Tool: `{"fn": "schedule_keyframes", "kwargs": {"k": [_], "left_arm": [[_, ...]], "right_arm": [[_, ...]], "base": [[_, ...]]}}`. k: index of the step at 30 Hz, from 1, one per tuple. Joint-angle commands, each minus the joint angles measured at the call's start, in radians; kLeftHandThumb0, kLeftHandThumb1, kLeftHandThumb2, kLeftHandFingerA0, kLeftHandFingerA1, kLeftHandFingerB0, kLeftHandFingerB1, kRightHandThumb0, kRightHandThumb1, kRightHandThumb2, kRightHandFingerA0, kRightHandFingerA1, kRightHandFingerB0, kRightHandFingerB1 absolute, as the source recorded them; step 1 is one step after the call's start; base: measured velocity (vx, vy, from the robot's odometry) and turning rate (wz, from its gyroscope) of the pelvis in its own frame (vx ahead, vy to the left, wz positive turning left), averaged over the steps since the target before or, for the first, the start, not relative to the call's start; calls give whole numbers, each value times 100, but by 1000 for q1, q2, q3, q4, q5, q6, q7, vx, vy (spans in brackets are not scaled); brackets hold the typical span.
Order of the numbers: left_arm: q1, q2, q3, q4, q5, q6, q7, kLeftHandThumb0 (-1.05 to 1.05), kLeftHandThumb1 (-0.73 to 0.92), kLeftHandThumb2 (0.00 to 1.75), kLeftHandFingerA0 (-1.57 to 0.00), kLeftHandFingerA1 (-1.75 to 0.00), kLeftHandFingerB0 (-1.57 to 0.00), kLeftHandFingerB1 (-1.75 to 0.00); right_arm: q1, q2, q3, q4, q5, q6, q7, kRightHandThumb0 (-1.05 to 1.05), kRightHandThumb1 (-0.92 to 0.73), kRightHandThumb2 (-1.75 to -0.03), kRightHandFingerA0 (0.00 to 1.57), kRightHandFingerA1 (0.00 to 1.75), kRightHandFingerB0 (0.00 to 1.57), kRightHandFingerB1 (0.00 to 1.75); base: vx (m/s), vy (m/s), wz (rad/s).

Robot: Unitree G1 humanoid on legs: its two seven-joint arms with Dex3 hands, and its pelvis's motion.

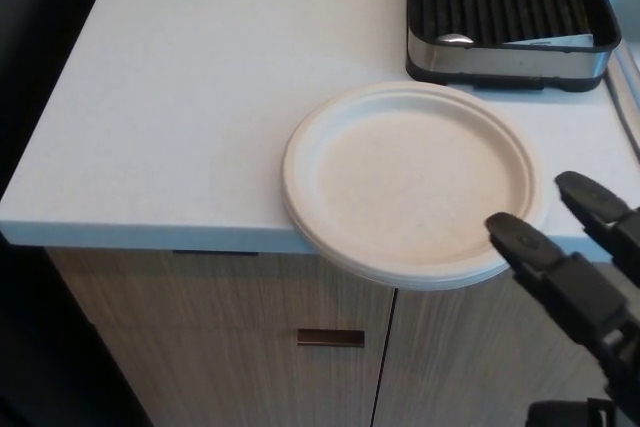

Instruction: Pick up a plate using the right hand and walk towards the sink and put it inside

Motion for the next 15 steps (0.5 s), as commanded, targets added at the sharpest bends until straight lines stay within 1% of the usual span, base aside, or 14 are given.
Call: {"fn": "schedule_keyframes", "kwargs": {"k": [1,4,5,6,9,10,11,12,13,14,15], "left_arm": [[2,6,3,8,-8,-35,4,11,81,173,-133,-153,-107,-129],[-8,8,3,28,-8,-35,4,13,81,170,-132,-151,-107,-128],[-9,10,3,34,-5,-38,6,16,63,175,-120,-157,-105,-135],[-13,10,3,40,-4,-35,11,15,61,175,-118,-157,-102,-134],[-20,10,3,48,-3,-30,16,15,61,175,-118,-157,-102,-134],[-16,11,2,48,-2,-34,16,13,82,167,-129,-147,-107,-127],[-10,13,2,46,0,-37,16,13,82,167,-129,-147,-107,-127],[-4,11,3,45,-4,-44,12,15,88,175,-126,-149,-107,-130],[-3,8,6,48,-12,-50,5,15,88,175,-126,-149,-107,-130],[-8,12,8,62,-13,-53,4,12,84,168,-133,-149,-113,-131],[-10,14,9,69,-12,-55,4,12,84,168,-133,-149,-113,-131]], "right_arm": [[-20,-32,42,9,-99,100,18,-79,-48,-87,0,12,0,16],[-48,-43,90,44,-137,137,18,-80,-49,-87,0,10,0,17],[-53,-45,100,50,-137,144,21,-79,-47,-86,0,12,0,18],[-60,-52,112,56,-140,156,23,-80,-48,-87,0,11,0,18],[-67,-68,131,60,-145,181,18,-80,-48,-87,0,11,0,18],[-84,-72,152,69,-166,197,25,-83,-49,-86,0,10,0,12],[-105,-72,175,80,-191,213,36,-83,-49,-86,0,10,0,12],[-119,-79,190,94,-206,227,33,-80,-48,-85,0,12,0,13],[-124,-83,196,99,-209,235,31,-80,-48,-85,0,12,0,13],[-133,-89,204,109,-199,244,33,-82,-50,-84,0,8,0,12],[-137,-94,211,114,-194,253,32,-82,-50,-84,0,8,0,12]], "base": [[0,0,0],[0,0,0],[0,0,0],[0,0,0],[0,0,0],[0,0,0],[0,0,0],[0,0,0],[0,0,0],[0,0,0],[0,0,0]]}}
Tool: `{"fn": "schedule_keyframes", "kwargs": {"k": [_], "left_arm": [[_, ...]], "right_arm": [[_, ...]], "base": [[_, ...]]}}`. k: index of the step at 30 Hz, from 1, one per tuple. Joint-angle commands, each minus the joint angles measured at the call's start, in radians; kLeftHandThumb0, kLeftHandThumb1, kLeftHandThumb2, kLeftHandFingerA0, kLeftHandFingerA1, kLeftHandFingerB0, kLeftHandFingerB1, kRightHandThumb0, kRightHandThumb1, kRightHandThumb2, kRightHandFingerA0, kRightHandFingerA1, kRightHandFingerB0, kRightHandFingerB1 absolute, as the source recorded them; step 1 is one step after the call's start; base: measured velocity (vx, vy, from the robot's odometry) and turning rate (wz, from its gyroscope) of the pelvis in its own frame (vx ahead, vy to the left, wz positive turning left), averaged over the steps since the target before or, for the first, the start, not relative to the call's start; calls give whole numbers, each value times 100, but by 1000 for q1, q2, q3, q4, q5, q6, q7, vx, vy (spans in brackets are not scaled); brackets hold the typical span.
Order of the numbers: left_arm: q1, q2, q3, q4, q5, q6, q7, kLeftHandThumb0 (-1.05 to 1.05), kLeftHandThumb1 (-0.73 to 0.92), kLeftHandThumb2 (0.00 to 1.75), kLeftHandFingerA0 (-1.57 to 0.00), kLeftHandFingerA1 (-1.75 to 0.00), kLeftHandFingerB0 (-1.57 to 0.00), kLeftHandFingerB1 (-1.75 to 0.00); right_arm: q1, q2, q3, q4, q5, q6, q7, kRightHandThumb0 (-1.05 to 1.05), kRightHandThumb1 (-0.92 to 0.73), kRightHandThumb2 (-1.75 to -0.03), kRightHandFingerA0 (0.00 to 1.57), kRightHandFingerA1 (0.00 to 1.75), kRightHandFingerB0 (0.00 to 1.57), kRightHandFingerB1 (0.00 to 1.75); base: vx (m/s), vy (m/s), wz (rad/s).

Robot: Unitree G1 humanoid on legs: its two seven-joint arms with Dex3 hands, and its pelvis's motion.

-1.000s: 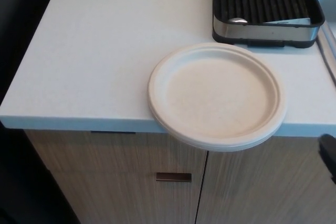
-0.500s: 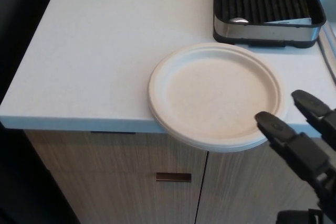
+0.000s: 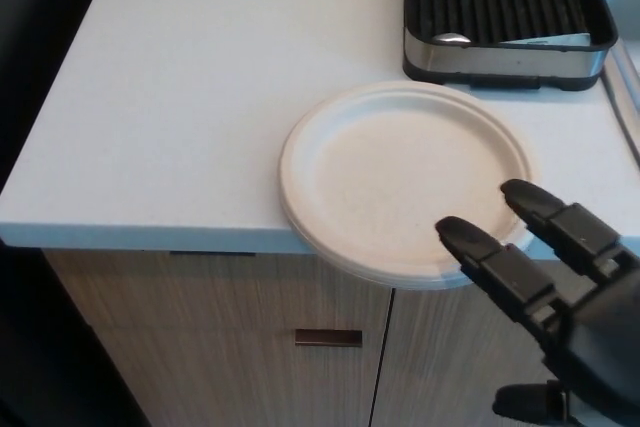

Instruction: Pick up a plate using the right hand and walk towards the sink and put it inside

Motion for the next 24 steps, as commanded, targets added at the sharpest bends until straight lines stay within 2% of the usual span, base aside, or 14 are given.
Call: {"fn": "schedule_keyframes", "kwargs": {"k": [1,2,8,9,10,11,12,13,14,17,20,21,23,24], "left_arm": [[3,14,9,30,-11,-56,-2,12,84,168,-133,-149,-113,-131],[3,15,11,40,-13,-61,-2,14,83,167,-126,-145,-103,-124],[8,20,9,62,-7,-86,-1,14,82,167,-126,-145,-106,-126],[18,16,5,48,-4,-86,1,14,84,169,-123,-144,-104,-126],[23,13,6,39,-8,-82,-2,13,87,175,-124,-149,-102,-127],[28,12,4,34,-5,-81,0,14,88,175,-125,-149,-102,-127],[32,10,3,29,-4,-82,2,15,63,175,-117,-158,-100,-136],[35,9,3,26,-5,-84,2,15,63,175,-117,-158,-100,-136],[48,1,1,-2,-8,-75,2,13,86,175,-125,-151,-103,-129],[49,7,2,5,-7,-75,-2,13,86,175,-123,-150,-104,-130],[52,6,2,-3,-6,-70,2,12,87,175,-124,-150,-104,-130],[54,5,1,-2,-6,-70,1,13,87,175,-124,-150,-105,-130],[55,4,0,4,-5,-75,-1,13,88,175,-124,-150,-104,-129],[54,5,0,11,-6,-79,-3,13,83,169,-127,-149,-109,-130]], "right_arm": [[-35,-35,39,33,-46,93,12,-82,-50,-84,0,8,0,12],[-46,-37,50,49,-53,103,2,-72,-33,-69,0,0,0,16],[-62,-54,86,84,-64,144,-28,-70,-32,-69,0,0,0,18],[-72,-54,100,103,-70,148,-36,-70,-41,-81,0,16,0,23],[-83,-58,113,117,-72,149,-44,-76,-45,-83,0,11,0,18],[-81,-59,118,116,-66,153,-39,-72,-33,-72,0,5,0,16],[-82,-64,124,119,-65,155,-45,-64,-43,-54,0,5,0,20],[-85,-68,129,123,-65,156,-54,-64,-43,-54,0,5,0,20],[-92,-71,142,132,-69,157,-59,-86,-42,-76,0,0,0,8],[-104,-82,168,148,-74,167,-75,-85,-38,-74,0,2,2,10],[-117,-87,189,162,-81,184,-80,-62,-44,-58,0,13,0,19],[-121,-89,198,170,-85,190,-81,-73,-33,-76,0,15,0,23],[-128,-93,212,184,-93,197,-89,-80,-34,-72,0,6,0,15],[-136,-93,226,194,-108,205,-94,-72,-30,-75,0,17,0,23]], "base": [[0,0,0],[0,0,0],[0,0,0],[0,0,0],[0,0,0],[0,0,0],[0,0,0],[0,0,0],[0,0,0],[0,0,0],[0,0,0],[0,0,0],[0,0,0],[0,0,0]]}}
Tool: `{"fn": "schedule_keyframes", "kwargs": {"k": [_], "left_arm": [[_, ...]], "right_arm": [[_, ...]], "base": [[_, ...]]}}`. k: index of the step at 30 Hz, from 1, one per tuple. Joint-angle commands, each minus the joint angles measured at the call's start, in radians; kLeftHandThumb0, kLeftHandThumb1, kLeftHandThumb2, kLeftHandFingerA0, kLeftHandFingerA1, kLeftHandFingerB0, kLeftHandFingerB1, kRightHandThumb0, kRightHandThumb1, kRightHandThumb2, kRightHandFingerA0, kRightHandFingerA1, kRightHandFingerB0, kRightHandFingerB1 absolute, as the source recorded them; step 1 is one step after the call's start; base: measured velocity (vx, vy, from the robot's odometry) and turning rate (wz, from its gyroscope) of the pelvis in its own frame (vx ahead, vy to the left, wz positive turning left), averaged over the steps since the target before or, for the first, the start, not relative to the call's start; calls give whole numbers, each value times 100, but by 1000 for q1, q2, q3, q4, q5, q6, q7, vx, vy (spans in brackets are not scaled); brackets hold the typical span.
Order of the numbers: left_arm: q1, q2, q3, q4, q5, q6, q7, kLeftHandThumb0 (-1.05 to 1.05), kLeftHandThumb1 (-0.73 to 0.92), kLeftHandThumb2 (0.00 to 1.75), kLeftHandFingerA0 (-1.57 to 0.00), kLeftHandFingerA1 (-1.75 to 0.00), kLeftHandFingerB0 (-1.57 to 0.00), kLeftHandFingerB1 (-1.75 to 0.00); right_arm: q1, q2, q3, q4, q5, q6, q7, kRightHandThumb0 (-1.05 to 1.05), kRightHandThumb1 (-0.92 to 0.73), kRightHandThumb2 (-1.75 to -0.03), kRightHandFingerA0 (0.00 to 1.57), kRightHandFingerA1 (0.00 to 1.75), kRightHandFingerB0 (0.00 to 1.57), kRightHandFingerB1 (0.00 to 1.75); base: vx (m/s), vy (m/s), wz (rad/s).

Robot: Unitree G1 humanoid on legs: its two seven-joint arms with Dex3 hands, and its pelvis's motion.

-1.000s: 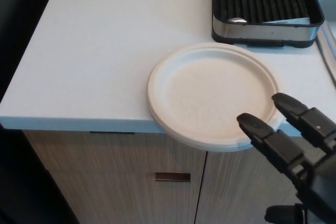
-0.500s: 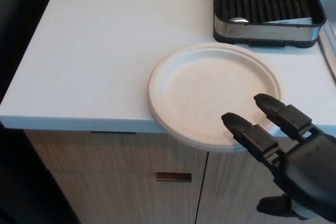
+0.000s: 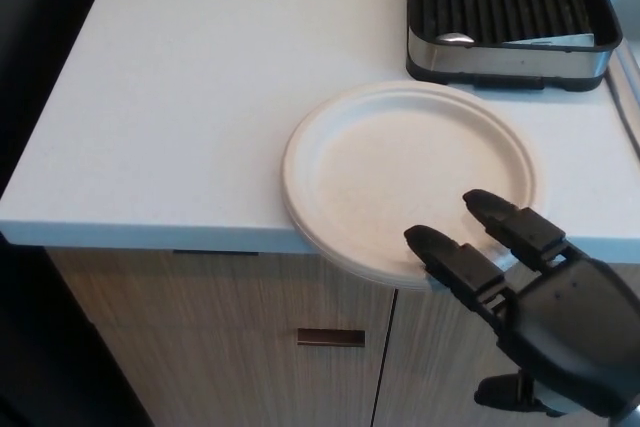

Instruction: Pick up a plate using the right hand and walk towards the sink and put it inside

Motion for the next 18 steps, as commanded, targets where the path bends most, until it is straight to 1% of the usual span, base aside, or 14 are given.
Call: {"fn": "schedule_keyframes", "kwargs": {"k": [1,3,4,6,7,8,9,10,11,12,13,14,15,18], "left_arm": [[9,5,-1,12,-1,-75,0,11,81,166,-123,-145,-108,-129],[13,6,-3,11,2,-66,5,13,83,166,-122,-144,-109,-129],[14,3,-3,13,0,-66,5,16,81,168,-114,-142,-101,-125],[27,-4,-4,-8,-2,-55,7,15,84,163,-122,-142,-108,-127],[31,-7,-4,-15,-3,-55,8,18,91,175,-119,-146,-104,-129],[33,-6,-5,-19,-1,-54,9,17,91,175,-119,-146,-102,-128],[33,-5,-5,-20,0,-48,10,17,91,175,-119,-146,-102,-128],[32,-4,-6,-14,7,-55,20,17,85,166,-124,-144,-106,-127],[32,-4,-6,-13,8,-53,24,22,68,175,-104,-163,-93,-140],[32,-4,-6,-13,8,-52,25,22,68,175,-104,-163,-93,-140],[30,-3,-6,-4,8,-55,23,19,69,175,-105,-162,-93,-139],[28,-2,-5,3,7,-57,22,16,85,163,-123,-141,-108,-126],[27,-3,-6,9,7,-59,23,15,84,163,-120,-140,-105,-125],[28,-3,-8,11,11,-62,27,15,84,163,-120,-140,-105,-125]], "right_arm": [[-31,-22,43,40,-45,49,-49,-70,-29,-76,0,19,0,25],[-39,-29,61,52,-59,51,-78,-67,-30,-77,0,22,0,27],[-45,-34,70,55,-59,56,-76,-67,-28,-77,0,24,0,28],[-71,-44,89,75,-90,64,-100,-68,-30,-79,0,25,0,27],[-79,-47,95,82,-93,70,-106,-57,-41,-68,0,22,0,15],[-91,-49,100,96,-94,78,-118,-68,-28,-74,0,21,0,23],[-98,-50,104,103,-94,82,-126,-68,-28,-74,0,21,0,23],[-112,-49,105,118,-97,95,-136,-51,-41,-69,0,20,0,18],[-120,-50,108,131,-99,100,-157,-49,-41,-67,0,27,0,22],[-123,-52,110,136,-99,102,-167,-49,-41,-67,0,27,0,22],[-136,-51,113,155,-106,110,-194,-47,-44,-66,0,33,0,24],[-149,-49,116,176,-115,114,-233,-48,-48,-62,0,44,3,29],[-163,-46,123,199,-131,122,-281,-49,-49,-61,0,48,0,32],[-171,-50,133,210,-139,135,-303,-49,-49,-61,0,48,0,32]], "base": [[0,0,0],[0,0,0],[0,0,0],[0,0,0],[0,0,0],[0,0,0],[0,0,0],[0,0,0],[0,0,0],[0,0,0],[0,0,0],[0,0,0],[0,0,0],[0,0,0]]}}
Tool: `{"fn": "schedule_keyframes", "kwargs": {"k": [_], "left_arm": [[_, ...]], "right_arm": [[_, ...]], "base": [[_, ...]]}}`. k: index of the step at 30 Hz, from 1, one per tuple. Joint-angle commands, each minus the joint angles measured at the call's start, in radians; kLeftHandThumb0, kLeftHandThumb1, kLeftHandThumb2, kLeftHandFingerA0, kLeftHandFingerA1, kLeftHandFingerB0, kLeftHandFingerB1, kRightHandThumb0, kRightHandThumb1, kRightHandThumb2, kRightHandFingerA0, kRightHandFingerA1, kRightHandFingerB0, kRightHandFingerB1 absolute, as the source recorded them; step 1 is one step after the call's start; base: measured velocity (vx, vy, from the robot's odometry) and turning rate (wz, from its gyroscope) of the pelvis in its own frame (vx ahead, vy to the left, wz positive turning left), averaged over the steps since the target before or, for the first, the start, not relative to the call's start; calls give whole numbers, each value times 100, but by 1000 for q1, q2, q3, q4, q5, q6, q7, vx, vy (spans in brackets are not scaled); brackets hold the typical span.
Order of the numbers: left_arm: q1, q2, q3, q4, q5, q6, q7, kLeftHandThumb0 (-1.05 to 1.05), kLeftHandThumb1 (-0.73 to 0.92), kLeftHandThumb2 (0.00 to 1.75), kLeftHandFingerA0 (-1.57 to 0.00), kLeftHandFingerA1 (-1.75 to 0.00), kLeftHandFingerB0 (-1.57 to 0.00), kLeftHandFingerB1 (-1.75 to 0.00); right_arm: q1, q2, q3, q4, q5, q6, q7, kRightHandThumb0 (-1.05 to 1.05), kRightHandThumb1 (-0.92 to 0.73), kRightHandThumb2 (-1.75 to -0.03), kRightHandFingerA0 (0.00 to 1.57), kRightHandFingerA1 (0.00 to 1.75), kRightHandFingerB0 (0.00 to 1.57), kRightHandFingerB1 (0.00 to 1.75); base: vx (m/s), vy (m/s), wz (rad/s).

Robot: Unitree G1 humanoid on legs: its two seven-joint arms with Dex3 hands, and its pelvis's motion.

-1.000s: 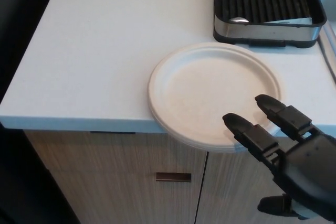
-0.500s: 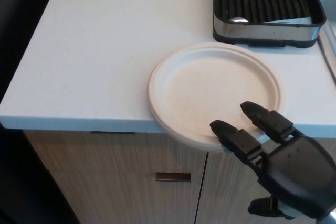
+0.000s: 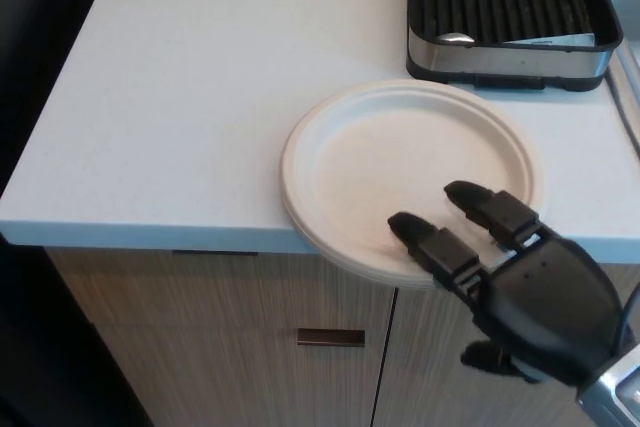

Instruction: Pick up a plate using the right hand and walk towards the sink and put it inside

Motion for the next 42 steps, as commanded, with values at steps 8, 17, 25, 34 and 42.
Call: {"fn": "schedule_keyframes", "kwargs": {"k": [8,17,25,34,42], "left_arm": [[-7,6,-12,47,15,-79,32,20,65,175,-109,-159,-95,-137],[46,-5,-33,-50,23,-42,36,18,87,171,-119,-143,-103,-126],[28,-1,-30,18,11,-63,20,19,90,169,-125,-144,-109,-127],[38,8,-49,42,46,-92,47,21,84,166,-125,-142,-109,-126],[28,19,-41,94,29,-119,18,19,84,167,-124,-142,-113,-129]], "right_arm": [[-70,-6,54,108,-82,84,-282,-39,-58,-66,2,57,5,37],[-111,17,106,166,-116,173,-310,-29,-54,-82,4,65,4,42],[-157,2,102,265,-45,124,-497,-31,-74,-102,103,175,42,59],[-162,-24,103,303,-12,117,-552,-44,-63,-88,120,175,82,101],[-142,-44,120,317,3,82,-641,-36,-56,-127,108,175,76,173]], "base": [[0,0,0],[0,0,0],[0,0,0],[0,0,0],[0,0,0]]}}
